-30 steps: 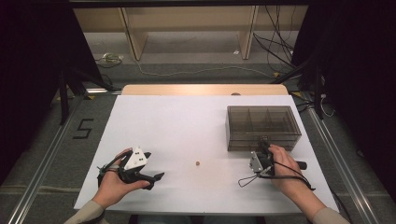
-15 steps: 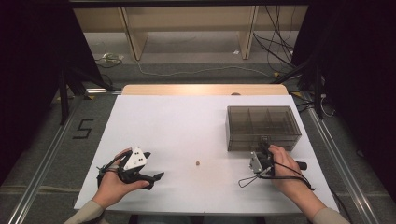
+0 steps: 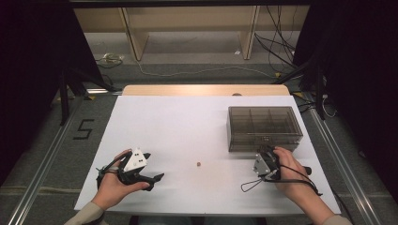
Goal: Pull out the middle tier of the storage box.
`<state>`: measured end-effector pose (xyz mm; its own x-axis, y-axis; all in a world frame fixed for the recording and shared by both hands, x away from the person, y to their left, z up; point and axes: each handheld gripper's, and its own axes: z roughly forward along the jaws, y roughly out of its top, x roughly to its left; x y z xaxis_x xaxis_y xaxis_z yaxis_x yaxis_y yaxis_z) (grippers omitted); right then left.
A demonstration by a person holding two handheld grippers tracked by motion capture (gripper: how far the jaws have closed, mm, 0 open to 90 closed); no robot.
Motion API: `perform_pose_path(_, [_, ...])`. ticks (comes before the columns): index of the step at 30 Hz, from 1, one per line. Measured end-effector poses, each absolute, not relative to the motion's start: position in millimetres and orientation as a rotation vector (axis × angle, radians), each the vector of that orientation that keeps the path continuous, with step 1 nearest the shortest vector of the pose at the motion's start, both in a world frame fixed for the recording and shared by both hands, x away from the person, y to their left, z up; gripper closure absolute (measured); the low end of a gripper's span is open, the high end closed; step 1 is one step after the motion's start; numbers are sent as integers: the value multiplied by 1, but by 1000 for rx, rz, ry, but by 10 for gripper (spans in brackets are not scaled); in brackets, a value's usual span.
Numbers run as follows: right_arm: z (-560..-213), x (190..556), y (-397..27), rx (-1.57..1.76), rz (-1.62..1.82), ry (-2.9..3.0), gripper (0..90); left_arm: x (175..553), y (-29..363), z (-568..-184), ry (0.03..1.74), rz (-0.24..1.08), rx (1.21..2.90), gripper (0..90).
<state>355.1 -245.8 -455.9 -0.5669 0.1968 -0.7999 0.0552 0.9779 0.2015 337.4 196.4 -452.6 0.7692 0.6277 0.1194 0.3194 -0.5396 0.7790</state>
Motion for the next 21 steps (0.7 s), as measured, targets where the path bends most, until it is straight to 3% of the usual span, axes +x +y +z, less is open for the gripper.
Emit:
perform_pose_path(2, [-447,355,-254,244,247,2184,635,338,196,-452,704,500,2170,153])
perform_pose_path(9, [-432,373,-287,286,170,2224,676,338,196,-452,703,493,2168,156])
perform_pose_path(21, [-425,392,-298,272,171,2400,768,338,196,-452,697,493,2164,159])
